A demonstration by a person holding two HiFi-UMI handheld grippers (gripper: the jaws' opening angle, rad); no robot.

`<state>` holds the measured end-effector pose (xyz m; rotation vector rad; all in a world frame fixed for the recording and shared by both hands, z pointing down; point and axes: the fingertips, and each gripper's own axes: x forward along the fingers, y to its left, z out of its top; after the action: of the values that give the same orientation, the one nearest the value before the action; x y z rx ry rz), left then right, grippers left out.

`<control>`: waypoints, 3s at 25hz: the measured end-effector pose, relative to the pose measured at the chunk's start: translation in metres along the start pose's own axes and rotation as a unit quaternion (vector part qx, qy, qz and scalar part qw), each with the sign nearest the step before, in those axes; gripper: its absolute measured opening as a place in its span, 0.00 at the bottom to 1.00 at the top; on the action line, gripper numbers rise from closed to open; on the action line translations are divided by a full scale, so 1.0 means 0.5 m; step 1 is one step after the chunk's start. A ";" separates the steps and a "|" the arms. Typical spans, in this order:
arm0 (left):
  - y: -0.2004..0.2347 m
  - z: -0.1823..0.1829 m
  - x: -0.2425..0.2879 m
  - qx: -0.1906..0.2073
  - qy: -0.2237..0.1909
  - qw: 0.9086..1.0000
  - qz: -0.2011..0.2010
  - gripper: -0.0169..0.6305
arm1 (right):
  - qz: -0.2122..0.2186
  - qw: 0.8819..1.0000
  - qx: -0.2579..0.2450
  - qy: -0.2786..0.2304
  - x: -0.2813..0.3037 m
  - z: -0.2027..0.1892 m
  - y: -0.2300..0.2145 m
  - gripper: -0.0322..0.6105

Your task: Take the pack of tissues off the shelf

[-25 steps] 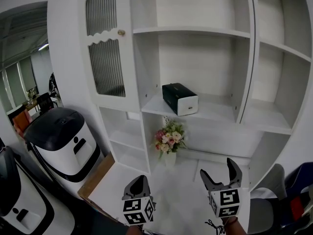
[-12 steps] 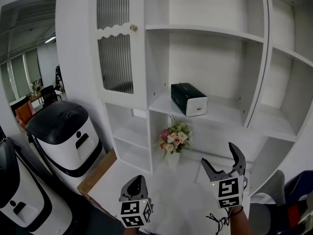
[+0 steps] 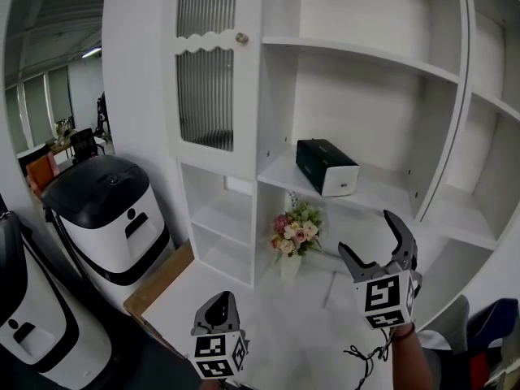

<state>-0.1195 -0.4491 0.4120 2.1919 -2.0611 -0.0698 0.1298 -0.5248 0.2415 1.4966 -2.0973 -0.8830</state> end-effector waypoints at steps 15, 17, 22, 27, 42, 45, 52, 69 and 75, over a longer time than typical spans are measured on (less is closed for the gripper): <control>0.075 -0.007 -0.001 -0.025 -0.009 0.999 0.039 0.05 | 0.013 0.992 -0.127 0.020 0.113 0.048 -0.014 0.76; 0.083 -0.008 0.000 -0.029 -0.010 0.999 0.044 0.05 | 0.018 0.990 -0.140 0.017 0.128 0.060 -0.016 0.76; 0.100 0.001 0.000 -0.031 -0.016 0.998 0.056 0.05 | 0.046 0.985 -0.166 0.017 0.164 0.081 -0.009 0.77; 0.118 0.002 0.001 -0.031 -0.017 0.997 0.068 0.05 | 0.058 0.978 -0.198 0.019 0.189 0.093 -0.011 0.78; 0.137 0.000 0.019 -0.038 -0.020 0.996 0.084 0.05 | 0.117 0.964 -0.233 0.048 0.249 0.094 0.002 0.78; 0.137 -0.001 0.022 -0.039 -0.019 0.995 0.084 0.05 | 0.122 0.964 -0.232 0.048 0.252 0.090 0.002 0.76; 0.129 0.003 0.030 -0.039 -0.019 0.996 0.081 0.05 | 0.134 0.961 -0.237 0.057 0.250 0.088 0.007 0.71; 0.128 0.015 0.015 -0.033 -0.022 0.996 0.076 0.05 | 0.135 0.958 -0.242 0.074 0.223 0.099 0.009 0.63; 0.119 0.026 0.004 -0.029 -0.025 0.997 0.069 0.06 | 0.132 0.960 -0.232 0.080 0.199 0.105 0.008 0.62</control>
<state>-0.1800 -0.4556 0.4067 2.0297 -2.2014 -0.1701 0.0593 -0.6042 0.2044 0.9852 -1.7597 -1.0222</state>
